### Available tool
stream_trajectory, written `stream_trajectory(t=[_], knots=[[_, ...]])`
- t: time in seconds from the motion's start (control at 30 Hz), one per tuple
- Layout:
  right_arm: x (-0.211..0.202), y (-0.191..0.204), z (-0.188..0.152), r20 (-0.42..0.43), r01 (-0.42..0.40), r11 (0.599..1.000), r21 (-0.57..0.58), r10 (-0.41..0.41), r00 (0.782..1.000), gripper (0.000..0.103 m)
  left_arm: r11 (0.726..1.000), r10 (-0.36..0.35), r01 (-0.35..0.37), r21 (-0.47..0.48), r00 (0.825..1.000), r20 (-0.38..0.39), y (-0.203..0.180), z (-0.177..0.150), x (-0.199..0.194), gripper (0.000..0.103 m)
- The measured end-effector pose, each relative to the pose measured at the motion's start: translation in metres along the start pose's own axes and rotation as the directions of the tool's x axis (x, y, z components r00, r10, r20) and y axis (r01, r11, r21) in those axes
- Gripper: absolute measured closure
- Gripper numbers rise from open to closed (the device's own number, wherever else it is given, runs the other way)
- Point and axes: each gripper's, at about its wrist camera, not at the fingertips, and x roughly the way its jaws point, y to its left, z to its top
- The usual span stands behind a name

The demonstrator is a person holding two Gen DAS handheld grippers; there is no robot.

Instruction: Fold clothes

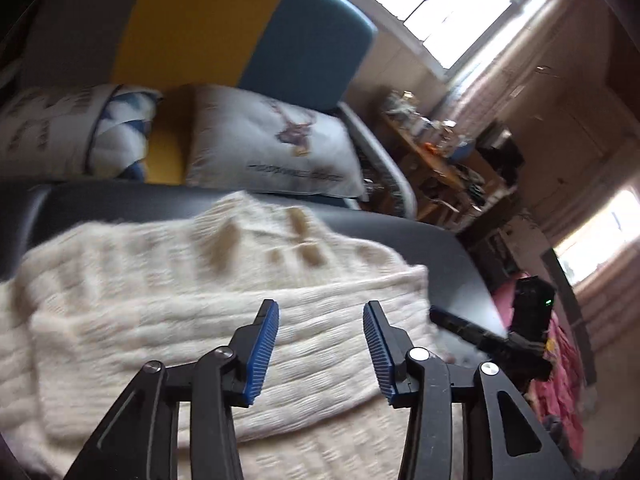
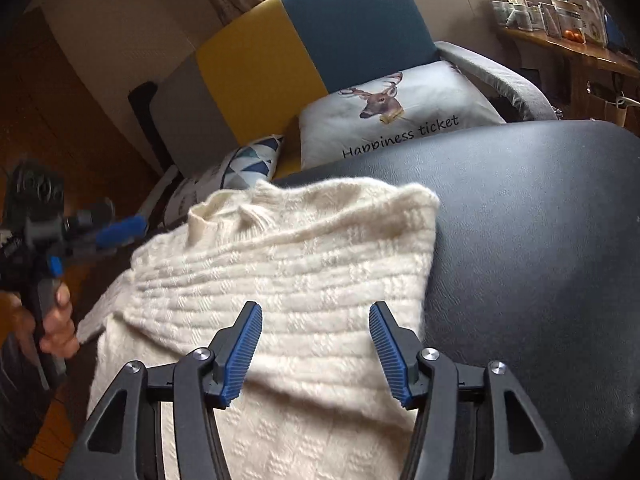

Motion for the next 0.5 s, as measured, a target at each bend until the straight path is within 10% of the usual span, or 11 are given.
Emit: stream_trajectory(t=[0.17,0.43,0.5], knots=[[-0.001,-0.004,-0.018,-0.01,-0.021,0.999,-0.039,0.021,1.0,0.045,0.976,-0.077,0.104,0.192,0.987,-0.139,-0.07,0.039,0.083,0.018],[0.0,-0.008,-0.025,0.019,-0.049,0.996,-0.07,0.051,0.999,0.045,0.923,-0.067,0.208,0.323,0.915,-0.398,-0.106,0.06,0.195,0.02],[-0.001,-0.01,-0.024,0.023,-0.063,0.996,-0.062,0.064,0.998,0.045,0.917,-0.069,0.24,0.32,0.882,-0.466,-0.108,0.059,0.212,0.034]])
